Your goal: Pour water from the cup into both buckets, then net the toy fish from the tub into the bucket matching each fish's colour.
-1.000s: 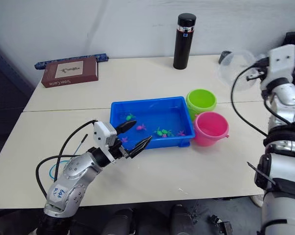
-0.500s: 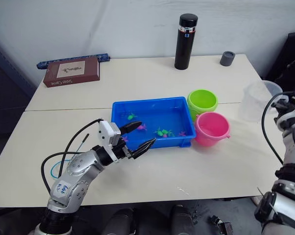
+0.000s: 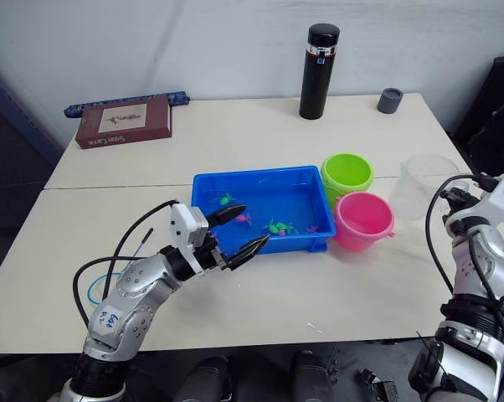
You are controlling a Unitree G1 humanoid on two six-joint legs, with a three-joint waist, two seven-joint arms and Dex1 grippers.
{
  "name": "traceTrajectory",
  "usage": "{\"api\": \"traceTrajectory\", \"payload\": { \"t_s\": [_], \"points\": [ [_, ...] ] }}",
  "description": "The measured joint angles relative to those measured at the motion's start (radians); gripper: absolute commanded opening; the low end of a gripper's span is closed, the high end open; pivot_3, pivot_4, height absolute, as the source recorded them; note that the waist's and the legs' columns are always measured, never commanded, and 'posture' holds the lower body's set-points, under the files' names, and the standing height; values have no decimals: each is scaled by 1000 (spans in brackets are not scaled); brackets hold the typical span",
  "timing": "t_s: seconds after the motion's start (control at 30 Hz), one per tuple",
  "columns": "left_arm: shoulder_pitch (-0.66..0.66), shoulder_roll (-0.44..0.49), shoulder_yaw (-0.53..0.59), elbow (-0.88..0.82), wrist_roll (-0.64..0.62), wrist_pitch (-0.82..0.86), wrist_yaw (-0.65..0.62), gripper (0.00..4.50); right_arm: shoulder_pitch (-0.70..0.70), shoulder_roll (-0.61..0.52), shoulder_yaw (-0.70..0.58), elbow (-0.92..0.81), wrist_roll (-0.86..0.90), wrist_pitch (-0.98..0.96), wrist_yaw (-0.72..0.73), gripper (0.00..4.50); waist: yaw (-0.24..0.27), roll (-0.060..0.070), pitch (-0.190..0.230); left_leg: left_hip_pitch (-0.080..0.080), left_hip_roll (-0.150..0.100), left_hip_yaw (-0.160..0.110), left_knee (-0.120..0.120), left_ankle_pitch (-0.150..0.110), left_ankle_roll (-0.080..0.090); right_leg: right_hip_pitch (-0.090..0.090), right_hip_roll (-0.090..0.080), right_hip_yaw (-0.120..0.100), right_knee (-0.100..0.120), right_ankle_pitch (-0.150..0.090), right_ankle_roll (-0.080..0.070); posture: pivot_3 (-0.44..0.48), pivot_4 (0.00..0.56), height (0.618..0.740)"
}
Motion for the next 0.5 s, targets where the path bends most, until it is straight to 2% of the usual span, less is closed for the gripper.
{"api": "traceTrajectory", "payload": {
  "t_s": [0.5],
  "points": [
    [1,3,7,0,0,13,10,4500,39,32,43,40,-30,-82,6,60,-1,0,0,0,0,0,0,0,0,0,0,0,0,0,0,0,150,740]
  ]
}}
